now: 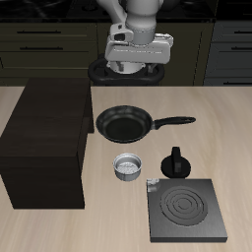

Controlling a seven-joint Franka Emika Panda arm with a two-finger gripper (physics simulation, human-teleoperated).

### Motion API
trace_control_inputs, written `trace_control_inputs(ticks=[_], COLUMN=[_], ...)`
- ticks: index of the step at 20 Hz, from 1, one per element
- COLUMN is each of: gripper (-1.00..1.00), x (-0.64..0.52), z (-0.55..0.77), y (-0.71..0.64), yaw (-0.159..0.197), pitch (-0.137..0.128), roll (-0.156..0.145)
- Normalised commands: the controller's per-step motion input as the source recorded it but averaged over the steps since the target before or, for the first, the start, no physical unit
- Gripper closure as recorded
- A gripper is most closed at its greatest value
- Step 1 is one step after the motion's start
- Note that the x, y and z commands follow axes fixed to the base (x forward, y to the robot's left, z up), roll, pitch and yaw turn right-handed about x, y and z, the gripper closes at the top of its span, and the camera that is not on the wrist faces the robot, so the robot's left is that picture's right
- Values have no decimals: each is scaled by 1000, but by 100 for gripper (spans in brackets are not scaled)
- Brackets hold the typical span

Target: Place the frypan on the top layer of the wooden shelf

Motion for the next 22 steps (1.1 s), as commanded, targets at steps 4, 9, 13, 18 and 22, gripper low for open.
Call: trace_control_inputs(ticks=[4,9,13,18,22], gripper=[-100,-100,-100,-100,-100], x=[-27,102,154,78,-11], z=[-217,-339,-587,-550,-527], y=[179,138,144,132,157], yaw=[20,-11,4,21,-14], pitch=[-43,7,33,26,14], roll=[-8,-3,8,21,-25])
